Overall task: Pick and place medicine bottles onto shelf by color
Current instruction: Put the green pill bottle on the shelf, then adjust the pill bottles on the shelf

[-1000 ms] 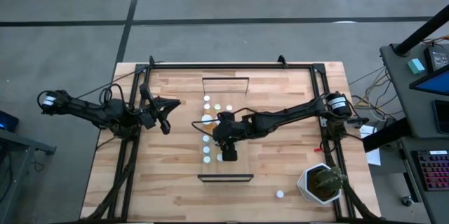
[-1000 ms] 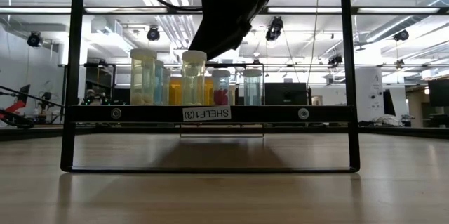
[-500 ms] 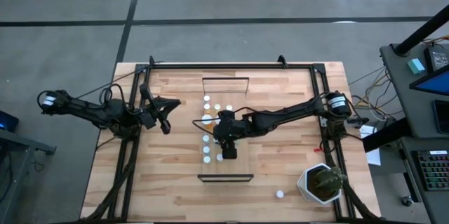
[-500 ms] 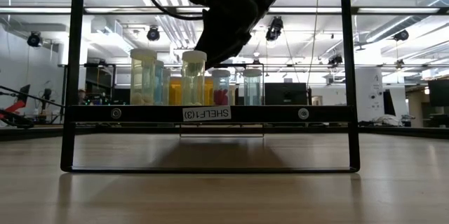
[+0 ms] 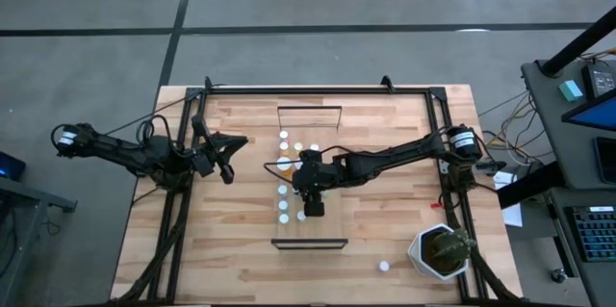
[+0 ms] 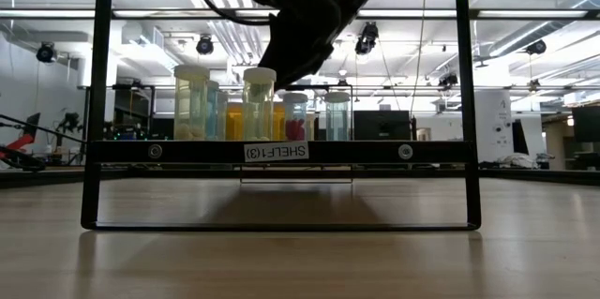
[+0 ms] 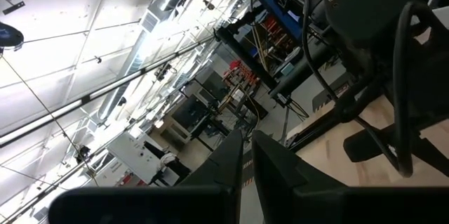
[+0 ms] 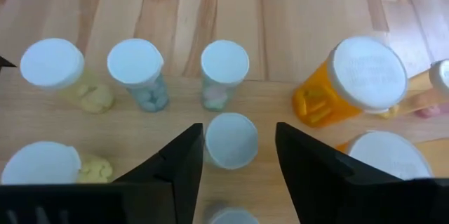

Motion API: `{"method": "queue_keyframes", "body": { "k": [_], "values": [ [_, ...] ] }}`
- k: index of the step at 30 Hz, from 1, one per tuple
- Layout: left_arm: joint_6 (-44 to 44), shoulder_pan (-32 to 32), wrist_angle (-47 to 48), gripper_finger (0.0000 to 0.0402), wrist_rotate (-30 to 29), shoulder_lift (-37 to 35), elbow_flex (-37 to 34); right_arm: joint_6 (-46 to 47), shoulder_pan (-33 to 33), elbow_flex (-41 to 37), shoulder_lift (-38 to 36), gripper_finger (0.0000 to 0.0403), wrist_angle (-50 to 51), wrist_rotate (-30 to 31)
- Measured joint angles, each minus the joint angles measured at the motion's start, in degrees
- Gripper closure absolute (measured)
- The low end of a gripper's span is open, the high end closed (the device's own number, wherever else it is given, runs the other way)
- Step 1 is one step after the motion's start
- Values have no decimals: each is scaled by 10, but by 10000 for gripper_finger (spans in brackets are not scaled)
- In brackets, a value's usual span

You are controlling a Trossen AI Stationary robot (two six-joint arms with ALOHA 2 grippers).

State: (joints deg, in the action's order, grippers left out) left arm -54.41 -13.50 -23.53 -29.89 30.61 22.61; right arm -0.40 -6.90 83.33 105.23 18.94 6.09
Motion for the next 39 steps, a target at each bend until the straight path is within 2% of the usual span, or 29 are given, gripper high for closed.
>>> {"method": "queue_keyframes", "body": {
  "k": [12, 21, 24, 30, 34, 39],
  "values": [
    [0, 0, 0, 386, 2, 0, -1, -4, 0, 0, -11, 243, -8, 0],
    [6, 0, 0, 386, 3, 0, -3, -66, 0, -8, -103, 243, 44, -1],
    [12, 0, 0, 386, 3, 0, -4, -96, 8, -52, -151, 243, 21, -8],
    [13, 0, -1, 386, -2, 0, -4, -114, 46, -197, -251, 243, -94, -15],
    [1, 0, -34, 386, -75, 9, -5, -134, 76, -274, -306, 243, -164, -15],
    [-14, 0, -80, 386, -92, 17, 0, -163, 116, -311, -349, 243, -184, -16]
  ]
}}
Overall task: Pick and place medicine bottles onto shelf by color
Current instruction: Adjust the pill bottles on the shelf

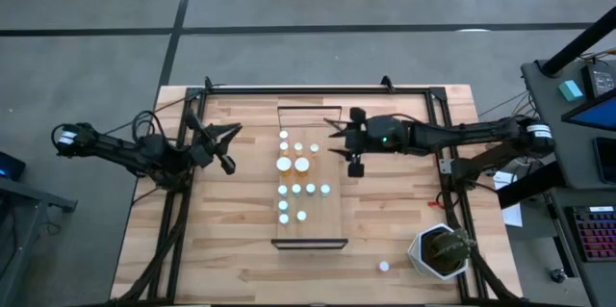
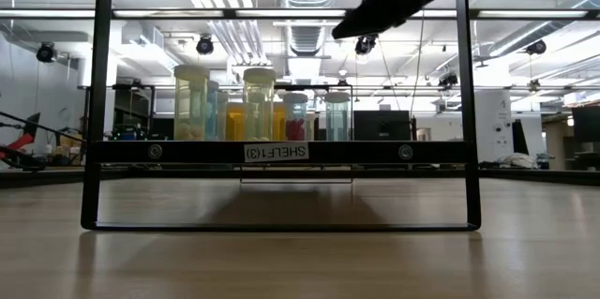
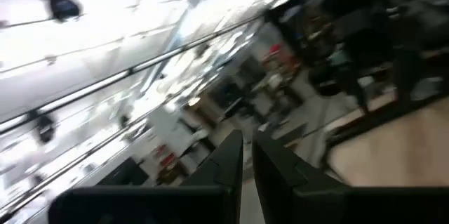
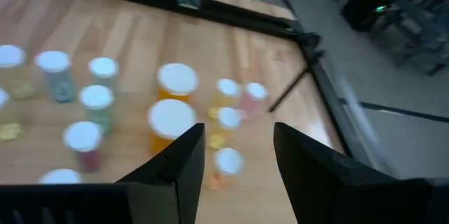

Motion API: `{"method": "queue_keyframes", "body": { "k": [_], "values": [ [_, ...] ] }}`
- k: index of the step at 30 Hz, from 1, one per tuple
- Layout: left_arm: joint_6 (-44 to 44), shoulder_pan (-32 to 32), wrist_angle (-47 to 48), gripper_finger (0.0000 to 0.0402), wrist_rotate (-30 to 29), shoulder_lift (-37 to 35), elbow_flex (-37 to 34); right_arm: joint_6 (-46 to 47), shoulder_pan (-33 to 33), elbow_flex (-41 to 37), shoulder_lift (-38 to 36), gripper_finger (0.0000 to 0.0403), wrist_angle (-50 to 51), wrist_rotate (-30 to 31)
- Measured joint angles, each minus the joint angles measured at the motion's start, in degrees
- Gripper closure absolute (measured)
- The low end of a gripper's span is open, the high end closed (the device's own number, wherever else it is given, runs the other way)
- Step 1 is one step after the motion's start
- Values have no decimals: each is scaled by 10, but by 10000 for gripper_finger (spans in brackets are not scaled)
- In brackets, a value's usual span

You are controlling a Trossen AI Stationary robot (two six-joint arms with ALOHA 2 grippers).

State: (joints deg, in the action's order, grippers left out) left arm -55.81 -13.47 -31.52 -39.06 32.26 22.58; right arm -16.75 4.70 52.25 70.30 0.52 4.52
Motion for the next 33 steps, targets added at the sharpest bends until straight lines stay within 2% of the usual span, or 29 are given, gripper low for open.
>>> {"method": "queue_keyframes", "body": {
  "k": [3, 10, 17, 19, 23, 28, 33],
  "values": [
    [-18, 0, -26, 386, -31, 10, 0, -8, 16, -3, -8, 243, 0, -4],
    [-31, 0, -46, 386, -36, 15, 0, -23, 27, -8, -9, 243, 9, -6],
    [-36, 0, -46, 386, -39, -1, 0, 40, 27, 7, -8, 243, -1, -7],
    [-36, 0, -45, 386, -38, -2, 0, 72, 22, 23, -6, 241, 6, -30],
    [-45, 0, -45, 386, -35, 0, 0, 128, 1, 59, 21, 239, 25, -122],
    [-46, 0, -45, 386, -34, 9, 0, 171, -41, 121, 93, 267, 94, -136],
    [-46, 0, -44, 386, -33, 23, -1, 199, -71, 198, 167, 319, 195, -140]
  ]
}}
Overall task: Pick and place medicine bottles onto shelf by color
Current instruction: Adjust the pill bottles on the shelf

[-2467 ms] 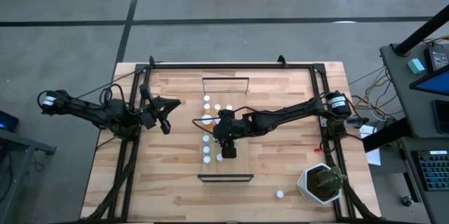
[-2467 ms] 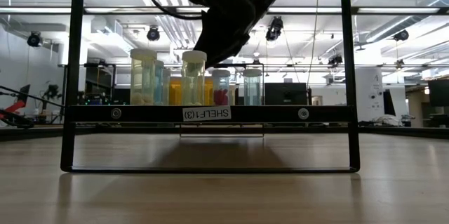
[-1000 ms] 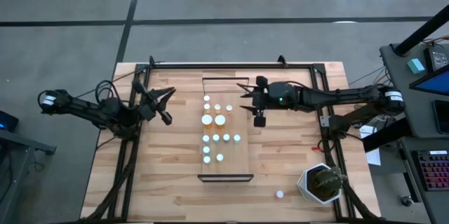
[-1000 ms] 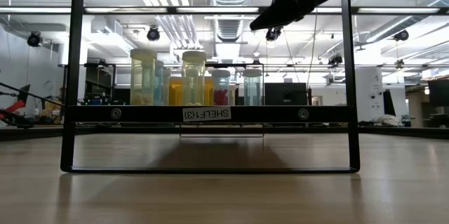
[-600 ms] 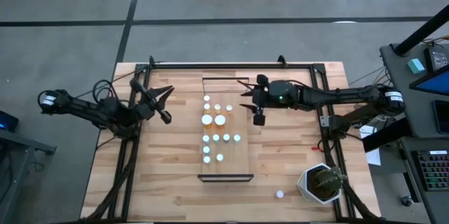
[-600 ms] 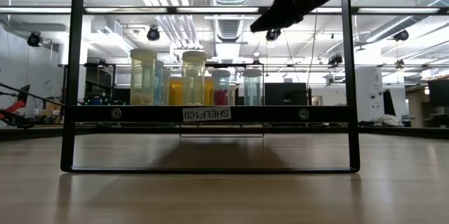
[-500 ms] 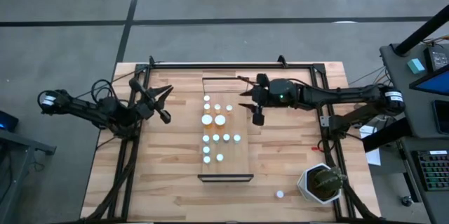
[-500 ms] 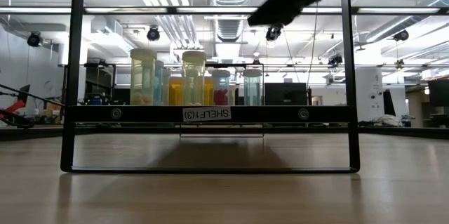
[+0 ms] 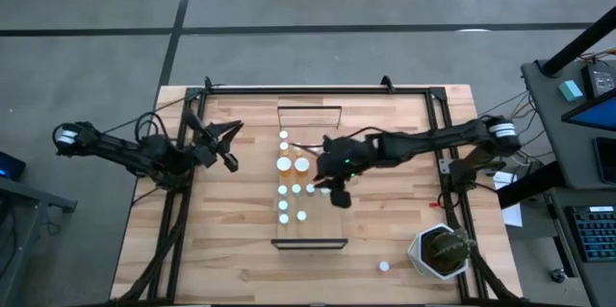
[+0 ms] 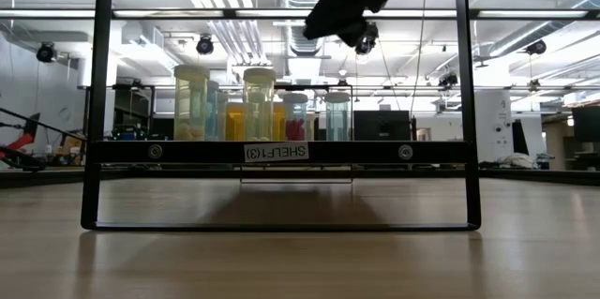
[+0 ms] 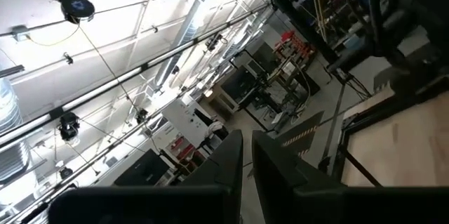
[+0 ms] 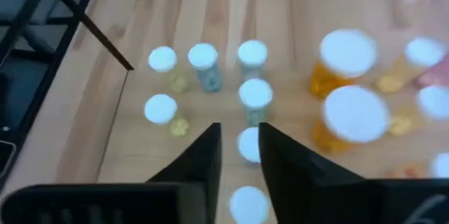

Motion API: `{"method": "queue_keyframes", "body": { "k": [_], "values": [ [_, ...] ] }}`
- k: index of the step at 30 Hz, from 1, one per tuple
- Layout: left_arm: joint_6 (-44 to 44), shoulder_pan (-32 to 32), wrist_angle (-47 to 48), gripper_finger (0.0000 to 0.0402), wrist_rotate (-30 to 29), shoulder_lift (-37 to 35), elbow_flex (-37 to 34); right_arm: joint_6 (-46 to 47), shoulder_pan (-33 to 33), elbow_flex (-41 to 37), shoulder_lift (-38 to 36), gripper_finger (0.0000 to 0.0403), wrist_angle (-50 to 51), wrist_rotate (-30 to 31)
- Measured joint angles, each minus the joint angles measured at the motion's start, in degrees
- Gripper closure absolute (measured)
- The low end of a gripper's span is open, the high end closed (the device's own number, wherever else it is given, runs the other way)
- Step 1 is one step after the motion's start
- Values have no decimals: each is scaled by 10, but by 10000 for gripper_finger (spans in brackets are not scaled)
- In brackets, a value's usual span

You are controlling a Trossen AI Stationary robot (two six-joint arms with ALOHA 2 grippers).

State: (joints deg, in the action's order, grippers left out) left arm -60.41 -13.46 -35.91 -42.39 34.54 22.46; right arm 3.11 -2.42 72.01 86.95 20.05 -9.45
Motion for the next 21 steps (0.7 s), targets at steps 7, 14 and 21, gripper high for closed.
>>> {"method": "queue_keyframes", "body": {
  "k": [7, 14, 21],
  "values": [
    [0, 0, 5, 386, 0, 21, -4, 12, -7, 59, 83, 390, 38, 4],
    [0, 0, 4, 386, 0, 21, -4, 7, -7, 87, 94, 380, 63, 5],
    [0, 0, 4, 386, 0, 19, -5, 14, -15, 113, 94, 300, 120, 61]
  ]
}}
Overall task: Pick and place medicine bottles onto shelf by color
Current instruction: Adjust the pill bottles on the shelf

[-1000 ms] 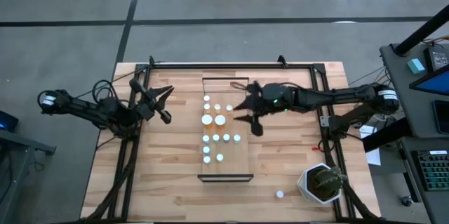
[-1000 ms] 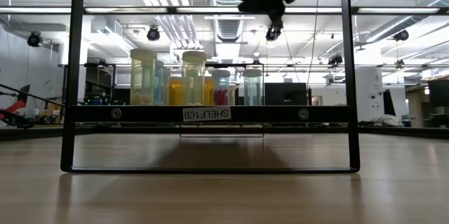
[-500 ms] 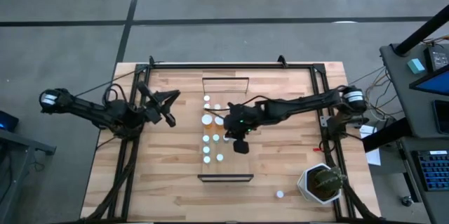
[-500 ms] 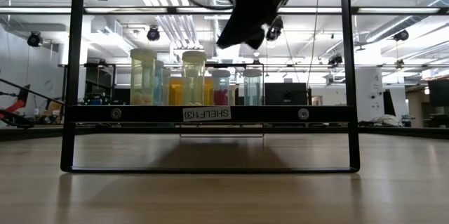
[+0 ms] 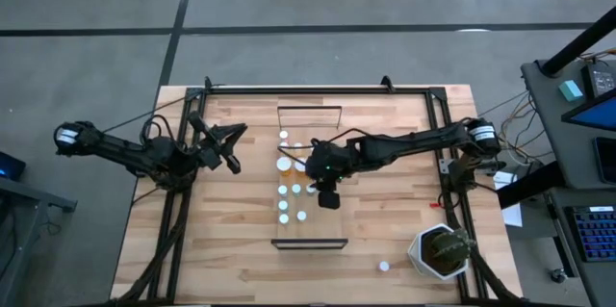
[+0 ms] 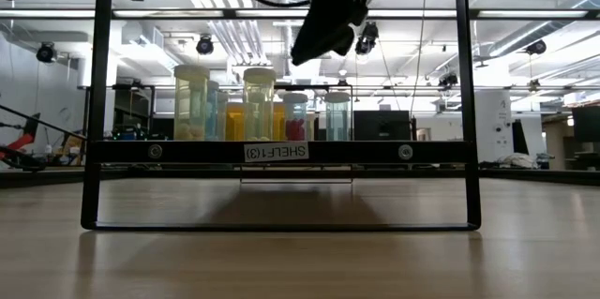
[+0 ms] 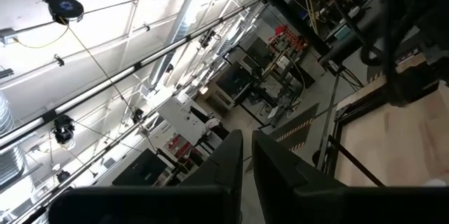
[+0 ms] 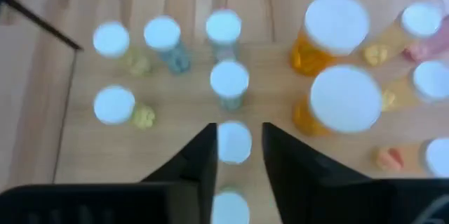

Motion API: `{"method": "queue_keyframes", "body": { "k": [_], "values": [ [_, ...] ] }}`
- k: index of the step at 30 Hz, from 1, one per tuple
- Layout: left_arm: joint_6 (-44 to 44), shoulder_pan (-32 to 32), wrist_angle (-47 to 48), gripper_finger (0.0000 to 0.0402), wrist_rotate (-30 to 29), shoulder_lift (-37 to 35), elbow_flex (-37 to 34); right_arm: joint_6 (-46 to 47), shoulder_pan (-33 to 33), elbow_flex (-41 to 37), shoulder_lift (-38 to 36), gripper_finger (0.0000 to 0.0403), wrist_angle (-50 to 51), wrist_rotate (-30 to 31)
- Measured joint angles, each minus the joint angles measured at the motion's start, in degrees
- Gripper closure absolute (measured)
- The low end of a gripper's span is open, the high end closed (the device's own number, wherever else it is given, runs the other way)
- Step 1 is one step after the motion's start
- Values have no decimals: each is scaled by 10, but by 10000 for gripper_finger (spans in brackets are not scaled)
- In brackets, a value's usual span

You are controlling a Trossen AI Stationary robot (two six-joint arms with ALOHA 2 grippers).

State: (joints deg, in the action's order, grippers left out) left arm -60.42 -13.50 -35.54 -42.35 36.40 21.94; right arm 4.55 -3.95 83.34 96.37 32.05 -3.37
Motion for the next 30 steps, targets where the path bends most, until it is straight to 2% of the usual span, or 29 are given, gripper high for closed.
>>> {"method": "queue_keyframes", "body": {
  "k": [4, 8, 23, 30],
  "values": [
    [0, 0, 1, 386, 0, -2, -4, 7, -3, -1, 8, 250, 13, 16],
    [0, 0, 1, 386, 0, -6, -8, 8, -1, -1, 20, 225, 15, 22],
    [-3, 0, 0, 386, 0, -9, -12, 14, -2, -2, 47, 220, 0, 8],
    [-6, 0, 0, 386, 0, -13, -14, 19, -2, -2, 64, 223, -13, -17]
  ]
}}
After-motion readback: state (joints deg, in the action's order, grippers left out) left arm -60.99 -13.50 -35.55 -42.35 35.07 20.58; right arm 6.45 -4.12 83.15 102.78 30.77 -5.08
